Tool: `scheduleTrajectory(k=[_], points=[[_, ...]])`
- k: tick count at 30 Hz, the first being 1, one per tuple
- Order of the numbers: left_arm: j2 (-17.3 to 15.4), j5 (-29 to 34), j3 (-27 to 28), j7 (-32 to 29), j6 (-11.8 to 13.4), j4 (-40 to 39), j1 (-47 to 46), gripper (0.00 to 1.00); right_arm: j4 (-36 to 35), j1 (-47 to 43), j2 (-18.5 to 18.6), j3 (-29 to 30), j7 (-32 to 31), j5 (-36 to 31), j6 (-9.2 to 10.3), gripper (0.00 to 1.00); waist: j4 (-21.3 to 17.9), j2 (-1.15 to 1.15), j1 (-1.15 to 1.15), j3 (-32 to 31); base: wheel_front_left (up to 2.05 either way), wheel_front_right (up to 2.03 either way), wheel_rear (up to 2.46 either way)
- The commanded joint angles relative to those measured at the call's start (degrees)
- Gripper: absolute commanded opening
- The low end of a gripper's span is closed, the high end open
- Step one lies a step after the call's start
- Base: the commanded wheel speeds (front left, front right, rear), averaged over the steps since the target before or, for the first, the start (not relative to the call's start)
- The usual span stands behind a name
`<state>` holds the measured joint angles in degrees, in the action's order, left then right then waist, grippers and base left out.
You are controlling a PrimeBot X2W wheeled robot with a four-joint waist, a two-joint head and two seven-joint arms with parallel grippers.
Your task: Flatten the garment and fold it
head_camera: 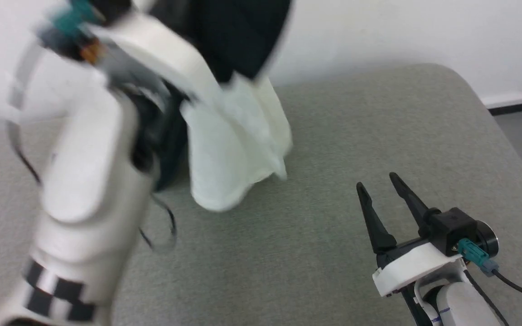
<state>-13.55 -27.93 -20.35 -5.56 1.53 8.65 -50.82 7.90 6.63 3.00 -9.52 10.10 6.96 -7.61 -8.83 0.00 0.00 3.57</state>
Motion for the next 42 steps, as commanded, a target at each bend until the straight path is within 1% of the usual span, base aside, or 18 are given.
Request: scheduleTrajectory(k=[1, 5, 9, 13, 14, 15, 16, 18, 20, 22, 24, 26, 29, 31, 34, 36, 39, 42], points=[[1.0, -1.0, -0.7, -0.4, 0.0, 0.8, 3.1, 0.0, -0.2, -0.5, -0.1, 0.0, -0.1, 0.2, 0.12, 1.0, -1.8, 0.0, 0.0, 0.3, 0.0, 0.0, 0.0], [3.4, -3.6, -3.6, -3.2, 0.5, 5.5, 12.1, 0.0, -0.1, -0.7, -0.1, -0.2, -0.2, 0.2, 0.12, 1.0, -2.6, 0.0, 0.0, 0.5, 0.0, 0.0, 0.0], [4.7, -4.8, -7.9, -8.5, 0.6, 13.1, 20.1, 0.0, -0.2, -0.8, -0.1, -0.3, -0.4, 0.2, 0.12, 1.0, -2.9, 0.0, 0.0, 0.5, 0.0, 0.0, 0.0], [6.0, -5.8, -11.5, -13.5, 0.3, 19.5, 25.4, 0.0, -0.4, -1.0, -0.1, -0.2, -0.8, -0.2, 0.12, 1.0, -2.4, 0.0, 0.0, 0.4, 0.0, 0.0, 0.0], [6.3, -5.9, -12.0, -14.0, 0.3, 20.4, 26.1, 0.07, -0.5, -1.1, -0.1, -0.2, -1.0, -0.2, 0.12, 1.0, -2.2, 0.0, 0.0, 0.4, 0.0, 0.0, 0.0], [6.5, -5.9, -12.5, -14.1, 0.3, 21.0, 26.7, 0.76, -0.6, -1.1, -0.1, -0.2, -1.1, -0.3, 0.12, 1.0, -1.8, 0.0, 0.0, 0.4, 0.0, 0.0, 0.0], [6.9, -6.2, -12.6, -13.9, 0.4, 21.3, 27.2, 1.0, -0.7, -1.2, -0.1, -0.1, -1.2, -0.4, 0.12, 1.0, -1.5, 0.0, 0.0, 0.4, 0.0, 0.0, 0.0], [7.5, -7.3, -12.3, -12.8, -0.1, 21.0, 28.1, 1.0, -0.9, -1.3, -0.1, -0.1, -1.5, -0.5, 0.12, 1.0, -0.6, 0.0, 0.0, 0.3, 0.0, 0.0, 0.0], [7.8, -7.5, -11.6, -9.9, -0.3, 19.7, 28.6, 1.0, -1.1, -1.5, -0.1, 0.0, -1.8, -0.6, 0.12, 1.0, 0.3, 0.0, 0.0, 0.4, 0.0, 0.0, 0.0], [7.7, -7.7, -10.3, -5.2, -0.7, 17.5, 29.0, 1.0, -1.5, -1.6, -0.1, 0.2, -2.1, -0.6, 0.12, 1.0, 1.2, 0.0, 0.0, 0.5, 0.0, 0.0, 0.0], [7.4, -7.4, -8.4, 0.8, -0.6, 14.6, 29.8, 1.0, -1.8, -1.8, -0.1, 0.4, -2.2, -0.7, 0.12, 1.0, 2.1, 0.0, 0.0, 0.5, 0.0, 0.0, 0.0], [6.1, -5.8, -7.0, 6.9, 0.1, 11.7, 30.7, 1.0, -2.1, -2.0, -0.1, 0.6, -2.5, -0.8, 0.12, 1.0, 3.1, 0.0, 0.0, 0.5, 0.0, 0.0, 0.0], [4.1, -3.3, -4.4, 15.3, 2.4, 8.3, 32.8, 1.0, -2.4, -2.2, -0.1, 1.1, -2.8, -1.0, 0.12, 1.0, 4.7, 0.0, 0.0, 0.5, 0.0, 0.0, 0.0], [2.9, -1.9, -2.6, 18.6, 3.9, 6.4, 34.5, 1.0, -2.6, -2.3, -0.1, 1.4, -3.2, -1.2, 0.12, 1.0, 5.8, 0.0, 0.0, 0.5, 0.0, 0.0, 0.0], [1.5, 1.0, 0.5, 20.3, 6.1, 3.2, 37.4, 1.0, -2.7, -2.3, -0.1, 2.0, -4.4, -1.1, 0.12, 1.0, 7.5, 0.0, 0.0, 0.8, 0.0, 0.0, 0.0], [1.4, 2.9, 3.4, 20.5, 7.0, 0.3, 39.4, 1.0, -2.4, -2.5, -0.1, 2.5, -6.1, -0.6, 0.12, 1.0, 8.6, 0.0, 0.0, 1.1, 0.0, 0.0, 0.0], [2.5, 6.3, 7.9, 20.5, 7.9, -4.6, 43.5, 1.0, -1.5, -2.8, -0.1, 2.1, -10.2, -0.3, 0.12, 1.0, 10.4, 0.0, 0.0, 1.6, 0.0, 0.0, 0.0], [4.7, 8.6, 11.8, 20.5, 7.6, -8.3, 47.1, 1.0, -1.3, -3.1, -0.1, 0.5, -14.3, -0.1, 0.12, 1.0, 12.2, 0.0, 0.0, 2.3, 0.0, 0.0, 0.0]])
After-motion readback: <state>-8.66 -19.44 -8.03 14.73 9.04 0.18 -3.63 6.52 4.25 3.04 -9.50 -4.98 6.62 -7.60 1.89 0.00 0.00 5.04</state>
